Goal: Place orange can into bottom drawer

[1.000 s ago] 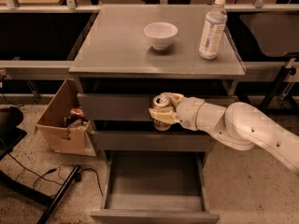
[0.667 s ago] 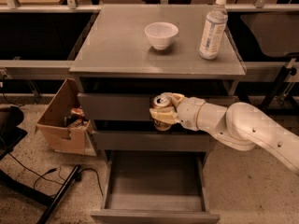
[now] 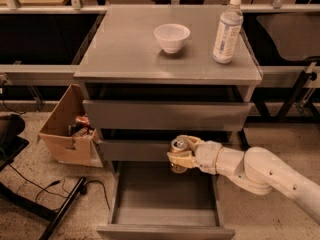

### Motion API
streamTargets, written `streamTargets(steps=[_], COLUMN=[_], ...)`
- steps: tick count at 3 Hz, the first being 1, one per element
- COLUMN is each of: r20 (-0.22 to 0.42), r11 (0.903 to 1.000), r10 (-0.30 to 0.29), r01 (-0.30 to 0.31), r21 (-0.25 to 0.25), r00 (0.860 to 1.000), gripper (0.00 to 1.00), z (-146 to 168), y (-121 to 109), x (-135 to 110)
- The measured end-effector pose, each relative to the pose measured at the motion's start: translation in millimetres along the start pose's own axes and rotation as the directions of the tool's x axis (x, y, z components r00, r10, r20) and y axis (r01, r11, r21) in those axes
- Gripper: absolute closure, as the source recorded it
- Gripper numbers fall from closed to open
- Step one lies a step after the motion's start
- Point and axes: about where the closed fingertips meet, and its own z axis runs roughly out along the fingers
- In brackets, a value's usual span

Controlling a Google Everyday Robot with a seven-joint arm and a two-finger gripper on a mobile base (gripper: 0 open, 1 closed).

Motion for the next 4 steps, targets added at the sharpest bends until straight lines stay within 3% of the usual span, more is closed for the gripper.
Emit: streamTargets(steps=[1, 2, 3, 4], r20=[0.009, 0.047, 0.047, 0.051], r11=[0.9992, 0.995, 0.995, 0.9908], r10=[0.024, 0.098, 0.098, 0.126], r01=[-0.023, -0.097, -0.097, -0.124], r21=[-0.032, -0.024, -0.024, -0.056], r00=[1.0, 0.994, 0.994, 0.991], gripper=[1.0, 1.0, 1.0, 1.0], z=[10, 28, 28, 42], y=[4, 8, 8, 8], x=[73, 139, 139, 163])
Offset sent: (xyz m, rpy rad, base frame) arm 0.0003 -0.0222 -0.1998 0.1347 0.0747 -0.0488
